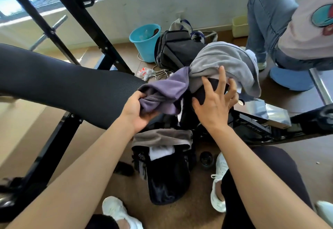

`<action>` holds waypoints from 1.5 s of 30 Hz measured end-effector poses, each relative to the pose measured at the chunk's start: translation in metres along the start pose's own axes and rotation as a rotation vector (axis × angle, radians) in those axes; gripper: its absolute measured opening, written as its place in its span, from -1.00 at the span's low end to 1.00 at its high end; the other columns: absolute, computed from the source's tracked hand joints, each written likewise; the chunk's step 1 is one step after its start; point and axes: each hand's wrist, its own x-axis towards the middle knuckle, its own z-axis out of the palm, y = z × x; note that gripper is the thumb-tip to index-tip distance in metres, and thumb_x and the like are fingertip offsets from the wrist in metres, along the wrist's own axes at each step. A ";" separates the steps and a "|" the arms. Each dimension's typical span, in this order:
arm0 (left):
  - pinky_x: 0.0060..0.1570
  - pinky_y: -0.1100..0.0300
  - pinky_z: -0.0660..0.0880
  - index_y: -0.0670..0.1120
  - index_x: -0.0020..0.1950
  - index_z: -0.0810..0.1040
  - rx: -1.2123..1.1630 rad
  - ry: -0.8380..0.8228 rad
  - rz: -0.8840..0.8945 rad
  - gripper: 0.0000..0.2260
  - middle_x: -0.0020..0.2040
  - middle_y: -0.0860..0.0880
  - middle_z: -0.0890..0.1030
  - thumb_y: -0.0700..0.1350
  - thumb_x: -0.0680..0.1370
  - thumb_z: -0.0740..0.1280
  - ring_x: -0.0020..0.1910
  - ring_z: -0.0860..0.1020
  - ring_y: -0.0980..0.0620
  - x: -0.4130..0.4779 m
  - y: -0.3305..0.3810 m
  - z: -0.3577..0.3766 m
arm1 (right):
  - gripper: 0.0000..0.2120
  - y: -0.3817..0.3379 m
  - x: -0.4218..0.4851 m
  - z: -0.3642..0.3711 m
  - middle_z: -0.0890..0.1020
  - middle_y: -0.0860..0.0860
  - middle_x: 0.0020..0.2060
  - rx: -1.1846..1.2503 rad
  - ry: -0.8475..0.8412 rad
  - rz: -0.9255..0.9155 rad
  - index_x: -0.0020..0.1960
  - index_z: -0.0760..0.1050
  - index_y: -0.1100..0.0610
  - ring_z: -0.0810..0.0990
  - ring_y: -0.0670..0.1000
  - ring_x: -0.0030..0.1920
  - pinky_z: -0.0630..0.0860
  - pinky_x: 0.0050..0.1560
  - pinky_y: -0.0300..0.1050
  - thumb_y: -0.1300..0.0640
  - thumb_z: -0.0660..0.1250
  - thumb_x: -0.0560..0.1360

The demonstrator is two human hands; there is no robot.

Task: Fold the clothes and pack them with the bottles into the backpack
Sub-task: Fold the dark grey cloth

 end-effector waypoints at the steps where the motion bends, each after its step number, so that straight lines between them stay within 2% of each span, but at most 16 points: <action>1: -0.33 0.13 0.64 -0.14 -0.02 0.60 -0.008 -0.011 -0.009 -0.76 -0.21 -0.10 0.72 -0.15 0.66 0.15 -0.27 0.70 0.00 -0.003 0.002 -0.006 | -0.33 -0.001 -0.001 0.001 -0.12 -0.01 0.65 -0.003 0.001 0.001 0.46 0.33 -0.11 -0.09 0.25 0.56 0.03 0.47 0.33 -0.05 0.52 0.43; 5: -0.15 0.18 0.63 -0.09 -0.09 0.58 0.045 -0.017 0.005 -0.76 -0.21 -0.03 0.67 -0.16 0.65 0.14 -0.27 0.65 0.09 -0.012 0.006 -0.027 | -0.26 -0.006 -0.005 0.002 -0.06 0.01 0.65 0.003 0.055 -0.026 0.50 0.31 -0.09 -0.07 0.25 0.58 -0.03 0.46 0.20 -0.08 0.53 0.40; 7: -0.17 0.22 0.61 -0.08 -0.08 0.56 0.106 0.004 0.022 -0.81 -0.22 -0.01 0.66 -0.14 0.65 0.19 -0.25 0.62 0.10 -0.016 0.004 -0.036 | -0.31 -0.011 -0.014 0.002 0.10 0.00 0.62 0.083 0.077 -0.120 0.47 0.40 -0.08 0.04 0.21 0.55 0.00 0.46 0.15 -0.06 0.54 0.39; 8: -0.24 0.23 0.62 -0.09 -0.06 0.55 0.161 0.032 0.031 -0.84 -0.28 0.01 0.67 -0.13 0.65 0.21 -0.27 0.62 0.09 -0.020 0.003 -0.039 | -0.35 -0.014 -0.020 0.003 0.25 -0.02 0.57 0.177 0.042 -0.175 0.43 0.45 -0.08 0.14 0.17 0.50 0.12 0.44 0.19 -0.04 0.55 0.38; 11: -0.24 0.18 0.61 -0.09 -0.01 0.54 0.263 0.042 0.018 -0.87 -0.35 0.03 0.68 -0.08 0.66 0.25 -0.27 0.63 0.03 -0.031 -0.002 -0.051 | -0.48 -0.026 -0.043 0.009 0.60 -0.13 0.26 0.530 -0.308 -0.223 0.31 0.57 -0.08 0.44 0.01 0.28 0.40 0.31 0.11 0.00 0.58 0.38; 14: -0.09 0.15 0.61 -0.17 0.05 0.61 0.224 -0.104 0.006 -0.72 -0.15 -0.06 0.74 -0.08 0.70 0.15 -0.14 0.69 0.01 -0.045 -0.011 -0.064 | -0.73 -0.038 -0.063 0.018 0.72 -0.05 -0.05 0.749 -0.596 -0.161 0.15 0.66 0.05 0.62 -0.14 -0.05 0.54 0.06 -0.10 0.10 0.52 0.46; 17: -0.09 0.24 0.61 -0.23 0.04 0.62 0.267 -0.123 0.144 -0.71 -0.11 -0.08 0.74 -0.20 0.71 0.10 -0.11 0.69 0.05 -0.055 -0.022 -0.082 | -0.94 -0.043 -0.071 0.022 0.66 0.05 -0.27 0.789 -0.636 -0.141 -0.05 0.64 0.19 0.52 -0.13 -0.25 0.48 -0.16 -0.11 0.19 0.45 0.55; 20: 0.02 0.11 0.58 -0.22 0.10 0.65 0.464 -0.042 0.306 -0.78 -0.03 -0.12 0.70 -0.26 0.69 0.20 -0.07 0.64 0.02 -0.057 -0.034 -0.115 | -0.88 -0.045 -0.073 0.015 0.59 0.08 -0.28 0.916 -0.684 0.018 -0.10 0.58 0.17 0.49 -0.02 -0.26 0.45 -0.25 -0.15 0.20 0.37 0.61; 23: -0.09 0.18 0.50 -0.06 -0.04 0.68 0.680 0.055 0.377 -0.82 -0.16 0.02 0.67 -0.24 0.65 0.31 -0.17 0.57 0.16 -0.064 -0.050 -0.146 | -0.84 -0.054 -0.082 0.002 0.51 0.13 -0.31 1.059 -0.808 0.163 -0.12 0.55 0.16 0.43 0.09 -0.31 0.42 -0.35 -0.13 0.21 0.32 0.65; 25: -0.01 0.25 0.49 -0.01 -0.01 0.66 0.769 0.146 0.431 -0.85 -0.11 0.07 0.67 -0.26 0.61 0.38 -0.17 0.57 0.24 -0.069 -0.064 -0.159 | -0.79 -0.063 -0.098 -0.004 0.50 0.06 -0.39 1.130 -0.917 0.219 -0.18 0.52 0.14 0.43 0.05 -0.41 0.41 -0.45 -0.17 0.22 0.31 0.64; 28: 0.05 0.22 0.49 0.02 0.01 0.56 0.886 0.351 0.535 -0.79 -0.01 0.06 0.62 -0.21 0.50 0.51 -0.07 0.56 0.14 -0.090 -0.088 -0.165 | -0.76 -0.075 -0.128 -0.007 0.49 0.10 -0.36 1.209 -0.998 0.278 -0.25 0.49 0.10 0.46 0.02 -0.44 0.47 -0.45 -0.19 0.19 0.36 0.59; 30: -0.10 0.20 0.50 0.04 -0.10 0.51 0.862 0.264 0.558 -0.77 -0.13 0.06 0.59 -0.12 0.42 0.55 -0.17 0.54 0.09 -0.111 -0.109 -0.166 | -0.73 -0.082 -0.146 -0.005 0.49 0.11 -0.38 1.220 -0.988 0.316 -0.28 0.49 0.10 0.48 0.00 -0.45 0.49 -0.45 -0.19 0.18 0.36 0.60; 34: -0.15 0.26 0.52 -0.07 -0.03 0.61 0.794 -0.208 0.368 -0.78 -0.16 0.03 0.67 -0.01 0.43 0.53 -0.21 0.62 0.08 -0.150 -0.149 -0.167 | -0.75 -0.089 -0.175 0.002 0.47 0.09 -0.41 1.142 -0.954 0.349 -0.27 0.48 0.12 0.47 -0.01 -0.46 0.47 -0.44 -0.19 0.08 0.43 0.53; 39: -0.16 0.36 0.47 0.01 -0.04 0.67 0.860 -0.232 0.493 -0.88 -0.19 0.13 0.68 -0.01 0.48 0.53 -0.21 0.61 0.22 -0.147 -0.154 -0.181 | -0.75 -0.095 -0.195 0.001 0.51 0.07 -0.44 1.114 -0.925 0.428 -0.22 0.44 0.16 0.49 -0.02 -0.47 0.49 -0.40 -0.21 0.15 0.36 0.62; 41: -0.13 0.27 0.55 0.01 -0.01 0.69 0.863 -0.240 0.495 -0.80 -0.16 0.13 0.71 0.07 0.45 0.51 -0.17 0.65 0.18 -0.146 -0.156 -0.187 | -0.74 -0.096 -0.201 0.001 0.54 0.04 -0.46 1.140 -0.901 0.471 -0.22 0.44 0.16 0.51 -0.03 -0.47 0.51 -0.37 -0.21 0.15 0.34 0.63; 45: -0.09 0.10 0.61 -0.11 0.01 0.73 0.907 -0.221 0.515 -0.82 -0.13 0.01 0.75 -0.07 0.47 0.45 -0.14 0.71 0.06 -0.142 -0.161 -0.195 | -0.76 -0.097 -0.211 0.004 0.53 0.08 -0.43 1.161 -0.846 0.514 -0.21 0.45 0.15 0.53 -0.01 -0.43 0.55 -0.35 -0.19 0.15 0.34 0.63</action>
